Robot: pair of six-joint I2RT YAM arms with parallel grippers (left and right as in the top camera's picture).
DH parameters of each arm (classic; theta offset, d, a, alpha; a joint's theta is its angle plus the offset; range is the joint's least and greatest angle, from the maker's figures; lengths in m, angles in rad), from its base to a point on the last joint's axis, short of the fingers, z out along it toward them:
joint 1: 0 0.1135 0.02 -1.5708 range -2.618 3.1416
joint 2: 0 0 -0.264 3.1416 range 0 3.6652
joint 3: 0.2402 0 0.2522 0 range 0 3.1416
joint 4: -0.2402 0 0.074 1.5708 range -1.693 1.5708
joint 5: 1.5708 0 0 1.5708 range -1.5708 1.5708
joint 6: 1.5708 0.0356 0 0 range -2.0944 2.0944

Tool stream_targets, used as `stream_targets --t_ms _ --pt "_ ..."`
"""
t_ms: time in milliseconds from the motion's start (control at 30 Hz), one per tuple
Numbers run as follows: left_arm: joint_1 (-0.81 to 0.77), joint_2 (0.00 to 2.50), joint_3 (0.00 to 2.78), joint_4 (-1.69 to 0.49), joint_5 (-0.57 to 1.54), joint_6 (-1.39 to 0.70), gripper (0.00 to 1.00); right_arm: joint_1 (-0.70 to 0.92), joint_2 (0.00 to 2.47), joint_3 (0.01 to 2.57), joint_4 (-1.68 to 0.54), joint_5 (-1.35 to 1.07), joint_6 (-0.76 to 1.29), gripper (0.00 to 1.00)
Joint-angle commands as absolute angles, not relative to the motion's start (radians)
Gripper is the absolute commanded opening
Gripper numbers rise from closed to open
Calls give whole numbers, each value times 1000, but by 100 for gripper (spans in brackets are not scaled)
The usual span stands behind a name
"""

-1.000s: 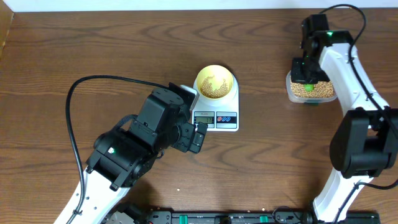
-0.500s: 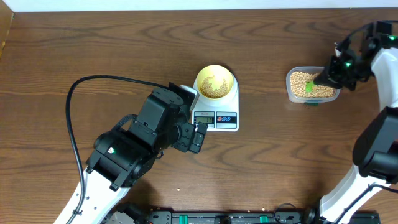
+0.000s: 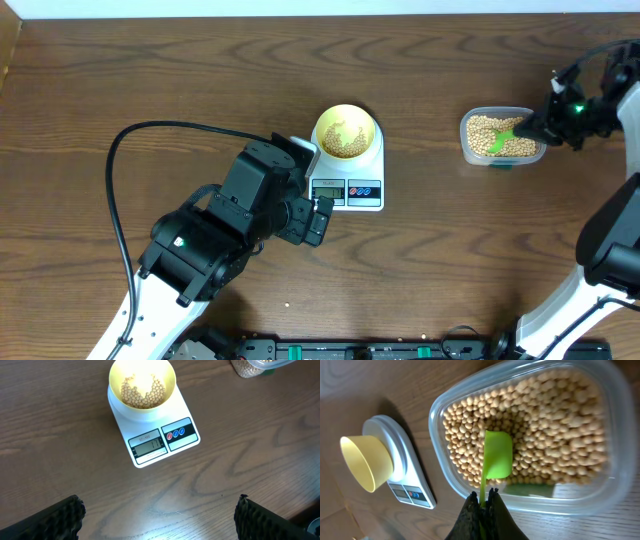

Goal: Scoop item into bowl and weigh 50g on scale
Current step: 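Drag the scoop through the soybeans with the right gripper to fill it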

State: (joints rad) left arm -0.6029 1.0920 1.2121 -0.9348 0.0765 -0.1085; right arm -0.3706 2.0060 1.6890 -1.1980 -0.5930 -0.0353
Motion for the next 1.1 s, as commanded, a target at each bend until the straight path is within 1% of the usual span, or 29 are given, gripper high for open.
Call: stream_targets --t_ms 0,133,400,733,867,1000,1067 --pt "-599 1085 1233 -935 79 -114 98 -424 2020 1686 -1201 -666 -100 1" --pt "-599 1085 1233 -935 79 -114 98 -485 2032 1686 -1215 -745 -144 1" --pt "-599 1085 1233 -935 79 -114 98 -535 2087 1679 -1222 -899 -201 1" --pt "-599 1085 1233 -935 79 -114 98 -590 2168 1679 -1208 -1184 -271 1" --pt "-599 1085 1233 -935 79 -114 98 -605 2168 1679 -1204 -1241 -271 1" --pt "-599 1085 1233 -935 79 -114 98 -613 2168 1679 -1209 -1226 -270 1" --pt "-599 1085 1233 -935 79 -114 98 -614 2168 1679 -1217 -1182 -270 1"
